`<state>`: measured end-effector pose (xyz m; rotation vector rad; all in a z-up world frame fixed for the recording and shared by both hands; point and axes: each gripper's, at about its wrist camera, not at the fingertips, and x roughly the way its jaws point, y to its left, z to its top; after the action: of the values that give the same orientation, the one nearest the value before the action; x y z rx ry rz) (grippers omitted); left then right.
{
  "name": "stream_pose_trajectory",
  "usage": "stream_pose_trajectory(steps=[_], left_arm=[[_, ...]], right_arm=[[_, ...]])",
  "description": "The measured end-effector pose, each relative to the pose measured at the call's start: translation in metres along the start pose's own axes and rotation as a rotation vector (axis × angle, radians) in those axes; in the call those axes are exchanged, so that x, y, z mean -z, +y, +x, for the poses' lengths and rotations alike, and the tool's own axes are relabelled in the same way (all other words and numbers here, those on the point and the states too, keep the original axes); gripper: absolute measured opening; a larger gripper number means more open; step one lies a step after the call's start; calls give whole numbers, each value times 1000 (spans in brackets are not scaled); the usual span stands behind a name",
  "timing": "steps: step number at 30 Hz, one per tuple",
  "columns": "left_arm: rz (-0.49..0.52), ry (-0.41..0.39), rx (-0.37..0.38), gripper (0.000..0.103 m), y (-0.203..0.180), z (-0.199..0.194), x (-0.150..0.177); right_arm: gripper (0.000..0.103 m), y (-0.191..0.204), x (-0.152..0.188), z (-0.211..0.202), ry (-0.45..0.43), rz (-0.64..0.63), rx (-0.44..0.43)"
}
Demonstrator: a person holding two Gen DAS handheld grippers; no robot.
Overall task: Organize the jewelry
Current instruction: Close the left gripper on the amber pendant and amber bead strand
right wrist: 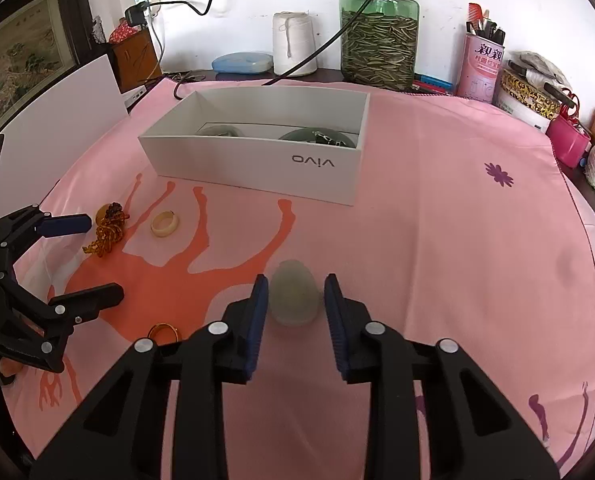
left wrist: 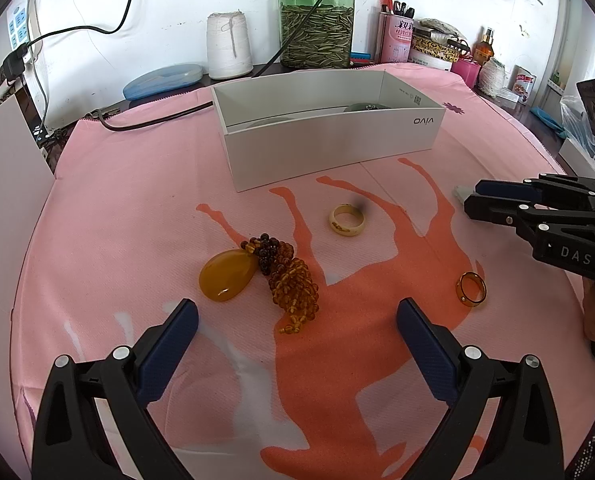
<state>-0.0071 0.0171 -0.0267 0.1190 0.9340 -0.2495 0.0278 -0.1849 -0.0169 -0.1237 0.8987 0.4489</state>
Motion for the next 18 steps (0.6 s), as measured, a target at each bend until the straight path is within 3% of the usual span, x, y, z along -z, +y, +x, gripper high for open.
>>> stream_pose_trajectory(steps=[4,7,9,11,16,18], left_arm=[[-15,-27,46,96,5,-5,0],[-49,-62,74,80,13,-10,-1],[-62,-48,55,65,15,-7,-3],[-77,-58,43,61,19,-8,-5],[-108,-58,30,64,23,-7,-8],[-110,-60,22,72,23,-6,-9]], right_arm=[[40,6,0,1,8,-30,-7],[53,13,0,2,17,-70,-6],[72,18,1,4,27,-95,-11],[89,22,1,8,52,-112,4],[90,17,2,8,53,-90,8],[82,15,2,6,42,-76,10]])
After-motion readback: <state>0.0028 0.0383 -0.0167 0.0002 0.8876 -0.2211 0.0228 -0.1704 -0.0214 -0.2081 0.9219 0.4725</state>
